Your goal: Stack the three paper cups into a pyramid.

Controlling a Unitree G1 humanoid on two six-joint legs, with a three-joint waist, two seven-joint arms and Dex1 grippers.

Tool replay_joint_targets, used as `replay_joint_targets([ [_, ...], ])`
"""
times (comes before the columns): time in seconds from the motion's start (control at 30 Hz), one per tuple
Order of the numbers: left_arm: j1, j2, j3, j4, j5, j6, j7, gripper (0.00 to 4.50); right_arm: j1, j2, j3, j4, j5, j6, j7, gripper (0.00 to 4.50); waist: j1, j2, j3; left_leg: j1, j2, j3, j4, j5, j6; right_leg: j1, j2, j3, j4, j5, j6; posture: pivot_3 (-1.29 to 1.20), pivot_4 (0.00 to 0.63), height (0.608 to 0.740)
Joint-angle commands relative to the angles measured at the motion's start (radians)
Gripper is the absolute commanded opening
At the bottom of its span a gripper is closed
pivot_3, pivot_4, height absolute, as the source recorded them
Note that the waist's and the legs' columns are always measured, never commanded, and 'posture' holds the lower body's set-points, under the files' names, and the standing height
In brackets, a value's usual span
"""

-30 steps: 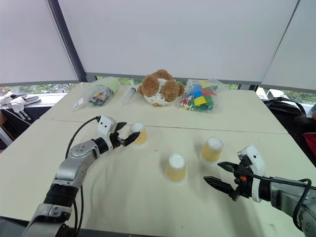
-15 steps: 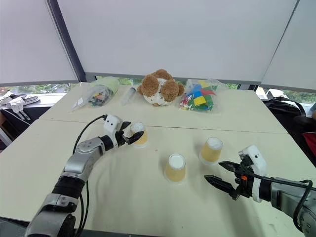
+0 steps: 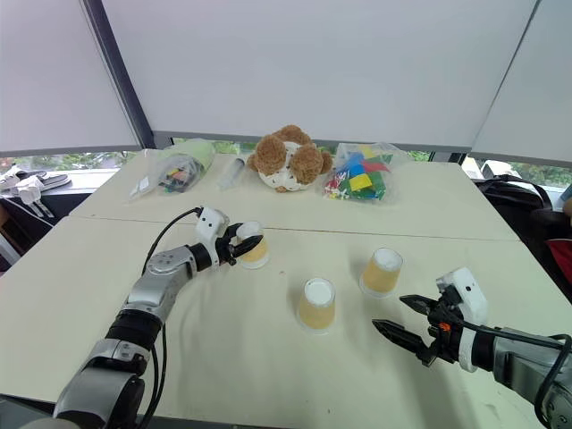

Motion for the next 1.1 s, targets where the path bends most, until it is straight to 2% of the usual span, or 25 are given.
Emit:
replay_joint_targets([
  [0.03,0.082,0.027,0.062,-0.164,-0.088,0.065,-0.018,2.16,0.006,0.001,-0.044,-0.016,0.004,-0.021,0.003,4.5,-0.002,0.0,0.0,0.0,0.0,0.0,0.0,0.0,0.0,0.0,0.0,0.0,0.0,0.0,0.0,0.0,0.15,0.74],
  [0.23,0.32,0.067,0.027,-0.529,-0.19,0.255,-0.04,2.16,-0.014,-0.005,-0.032,0.016,-0.004,-0.029,0.015,4.5,0.001,0.0,0.0,0.001,0.001,0.0,0.0,0.0,0.0,0.001,0.0,0.0,0.001,0.0,0.0,0.0,0.15,0.74],
  [0.4,0.342,0.05,-0.033,-0.659,-0.172,0.283,-0.003,2.16,-0.058,-0.013,-0.001,0.045,-0.013,-0.031,0.029,4.5,0.009,0.0,0.0,0.001,0.0,0.0,0.001,0.0,0.0,0.002,-0.002,0.0,0.001,0.0,-0.001,0.0,0.15,0.74],
  [0.57,0.315,0.044,-0.101,-0.675,-0.154,0.286,-0.019,2.16,-0.069,-0.014,0.011,0.051,-0.019,-0.032,0.037,4.5,0.0,0.0,0.0,0.001,0.0,0.0,0.001,0.0,0.0,0.001,-0.001,0.0,0.001,0.0,0.0,0.0,0.15,0.74],
  [0.7,0.264,0.014,-0.166,-0.581,-0.109,0.224,-0.045,2.16,-0.072,-0.004,0.022,0.042,-0.024,-0.031,0.029,4.5,0.001,0.0,0.0,0.001,0.0,0.0,0.001,0.0,0.0,0.001,0.0,0.0,0.001,0.0,0.0,0.0,0.15,0.74],
  [0.87,0.225,-0.005,-0.179,-0.5,-0.101,0.177,-0.085,2.16,-0.042,0.001,0.004,0.022,-0.021,-0.033,0.021,4.5,0.001,0.0,0.0,0.001,0.0,0.0,0.001,0.0,0.0,0.001,0.0,0.0,0.001,0.0,0.0,0.0,0.15,0.74],
  [1.1,0.229,0.002,-0.192,-0.478,-0.081,0.149,-0.109,2.16,-0.016,0.008,-0.011,0.007,-0.015,-0.039,0.006,4.5,0.001,0.0,0.0,0.001,0.0,0.0,0.001,0.0,0.0,0.001,0.0,0.0,0.001,0.0,0.0,0.0,0.15,0.74],
])
